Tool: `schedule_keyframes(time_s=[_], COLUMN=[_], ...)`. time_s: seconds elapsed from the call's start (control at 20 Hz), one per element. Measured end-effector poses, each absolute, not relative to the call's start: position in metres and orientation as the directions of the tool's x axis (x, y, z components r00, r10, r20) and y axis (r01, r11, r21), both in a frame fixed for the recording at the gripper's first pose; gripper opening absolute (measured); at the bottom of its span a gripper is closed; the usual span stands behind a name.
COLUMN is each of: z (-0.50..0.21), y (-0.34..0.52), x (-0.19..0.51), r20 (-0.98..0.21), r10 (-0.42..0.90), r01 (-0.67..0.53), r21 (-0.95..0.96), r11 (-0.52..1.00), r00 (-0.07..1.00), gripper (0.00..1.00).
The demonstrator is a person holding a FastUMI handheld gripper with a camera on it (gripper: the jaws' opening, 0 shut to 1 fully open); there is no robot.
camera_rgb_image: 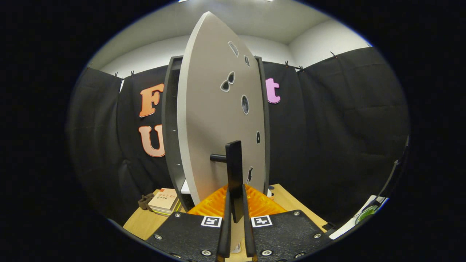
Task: Open the shoe cabinet door, grab the shoes and put them into the shoe cabinet, then close the shoe cabinet door.
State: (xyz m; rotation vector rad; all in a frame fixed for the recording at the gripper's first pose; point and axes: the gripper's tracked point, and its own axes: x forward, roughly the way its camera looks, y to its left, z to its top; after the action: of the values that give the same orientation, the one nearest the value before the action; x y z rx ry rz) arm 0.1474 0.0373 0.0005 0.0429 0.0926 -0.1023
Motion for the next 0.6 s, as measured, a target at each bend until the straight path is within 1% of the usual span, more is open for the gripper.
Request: schedule_keyframes(time_s=[0.6], z=[0.003], y=[0.011], x=[0.150], r20=[-0.097], r10=[-0.224], r01=[0.229], r21=[0.048], r11=[0.972], r00=[0.970], gripper=[0.15])
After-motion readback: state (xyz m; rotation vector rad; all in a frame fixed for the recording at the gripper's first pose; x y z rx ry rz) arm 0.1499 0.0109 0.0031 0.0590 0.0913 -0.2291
